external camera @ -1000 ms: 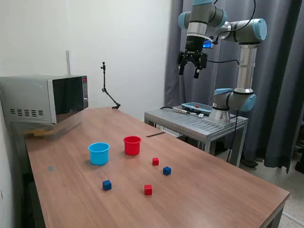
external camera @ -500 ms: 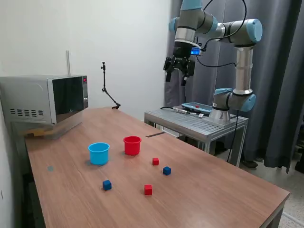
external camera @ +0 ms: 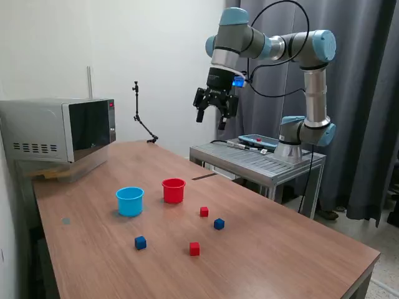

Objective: Place red objects in the red bin, and blue objects in the blue bin.

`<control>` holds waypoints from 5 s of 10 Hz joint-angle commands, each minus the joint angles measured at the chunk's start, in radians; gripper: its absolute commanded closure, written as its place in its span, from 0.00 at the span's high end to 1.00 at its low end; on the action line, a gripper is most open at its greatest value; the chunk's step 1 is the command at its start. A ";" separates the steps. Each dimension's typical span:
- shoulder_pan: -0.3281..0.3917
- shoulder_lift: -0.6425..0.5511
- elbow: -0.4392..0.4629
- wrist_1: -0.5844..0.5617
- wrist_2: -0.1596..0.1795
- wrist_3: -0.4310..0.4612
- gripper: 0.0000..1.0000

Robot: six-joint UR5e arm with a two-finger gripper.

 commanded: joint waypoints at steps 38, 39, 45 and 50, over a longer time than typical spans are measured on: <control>-0.071 0.662 -0.428 -0.319 0.204 0.003 1.00; -0.071 0.673 -0.435 -0.319 0.204 0.003 1.00; -0.077 0.719 -0.485 -0.319 0.201 0.001 1.00; -0.079 0.748 -0.512 -0.319 0.195 0.003 1.00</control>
